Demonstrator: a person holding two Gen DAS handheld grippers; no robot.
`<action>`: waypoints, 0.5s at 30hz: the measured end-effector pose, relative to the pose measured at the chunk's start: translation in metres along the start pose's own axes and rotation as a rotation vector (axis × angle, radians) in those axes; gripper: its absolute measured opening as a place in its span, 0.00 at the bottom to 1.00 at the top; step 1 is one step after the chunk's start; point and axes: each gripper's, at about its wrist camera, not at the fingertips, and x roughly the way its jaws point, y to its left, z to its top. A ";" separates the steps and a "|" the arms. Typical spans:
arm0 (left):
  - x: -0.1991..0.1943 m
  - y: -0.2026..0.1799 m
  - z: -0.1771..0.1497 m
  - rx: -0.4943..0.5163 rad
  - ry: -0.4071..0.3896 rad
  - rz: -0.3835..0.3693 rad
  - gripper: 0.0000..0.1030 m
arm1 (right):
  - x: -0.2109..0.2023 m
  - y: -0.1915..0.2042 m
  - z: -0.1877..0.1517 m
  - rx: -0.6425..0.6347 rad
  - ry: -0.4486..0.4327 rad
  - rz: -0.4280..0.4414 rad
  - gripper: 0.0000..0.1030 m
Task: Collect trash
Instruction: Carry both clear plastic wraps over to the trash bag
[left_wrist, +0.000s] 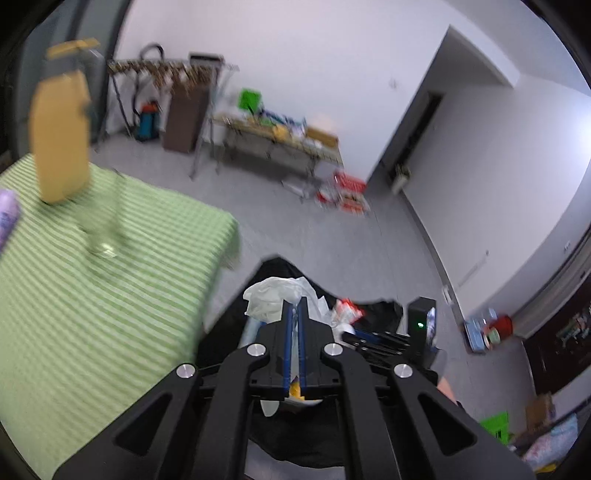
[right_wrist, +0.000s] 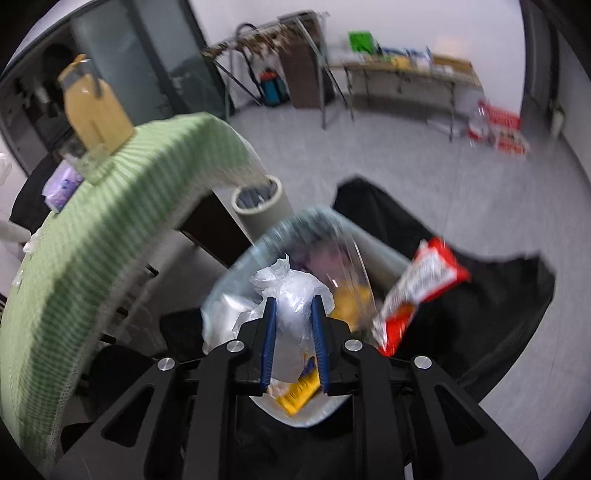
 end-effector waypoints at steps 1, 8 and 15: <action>0.015 -0.005 -0.002 0.005 0.024 -0.002 0.00 | 0.004 -0.006 -0.004 0.011 0.014 -0.001 0.19; 0.081 -0.020 -0.004 0.010 0.122 -0.016 0.00 | 0.032 -0.028 -0.019 0.087 0.107 -0.018 0.50; 0.144 -0.033 -0.017 -0.009 0.238 -0.045 0.00 | 0.015 -0.055 -0.019 0.162 0.039 -0.007 0.50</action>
